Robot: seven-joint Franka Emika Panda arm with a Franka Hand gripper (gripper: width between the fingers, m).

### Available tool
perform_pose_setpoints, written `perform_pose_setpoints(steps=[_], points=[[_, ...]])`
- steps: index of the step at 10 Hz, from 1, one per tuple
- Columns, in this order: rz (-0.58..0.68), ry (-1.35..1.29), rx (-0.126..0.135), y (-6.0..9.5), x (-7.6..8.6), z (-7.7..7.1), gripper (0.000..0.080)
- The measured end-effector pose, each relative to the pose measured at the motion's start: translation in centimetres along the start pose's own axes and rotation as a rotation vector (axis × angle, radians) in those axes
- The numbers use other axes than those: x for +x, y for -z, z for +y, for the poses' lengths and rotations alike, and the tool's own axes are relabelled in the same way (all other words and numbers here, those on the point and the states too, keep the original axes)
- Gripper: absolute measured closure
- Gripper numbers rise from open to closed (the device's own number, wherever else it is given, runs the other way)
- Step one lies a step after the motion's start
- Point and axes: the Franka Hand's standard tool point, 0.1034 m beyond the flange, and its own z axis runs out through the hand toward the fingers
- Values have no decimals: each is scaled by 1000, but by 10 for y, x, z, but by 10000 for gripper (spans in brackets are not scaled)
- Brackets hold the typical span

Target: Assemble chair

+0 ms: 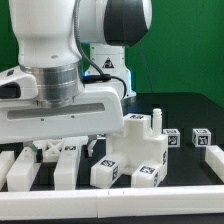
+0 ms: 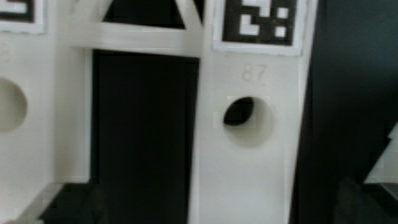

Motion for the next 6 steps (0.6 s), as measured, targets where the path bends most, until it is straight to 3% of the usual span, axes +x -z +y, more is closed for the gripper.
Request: perform_pose_setpoints(steps=[4,6], points=[[-4,4,2,-3,0,-2,150],[-5,4,2,-3,-1,-2,423]])
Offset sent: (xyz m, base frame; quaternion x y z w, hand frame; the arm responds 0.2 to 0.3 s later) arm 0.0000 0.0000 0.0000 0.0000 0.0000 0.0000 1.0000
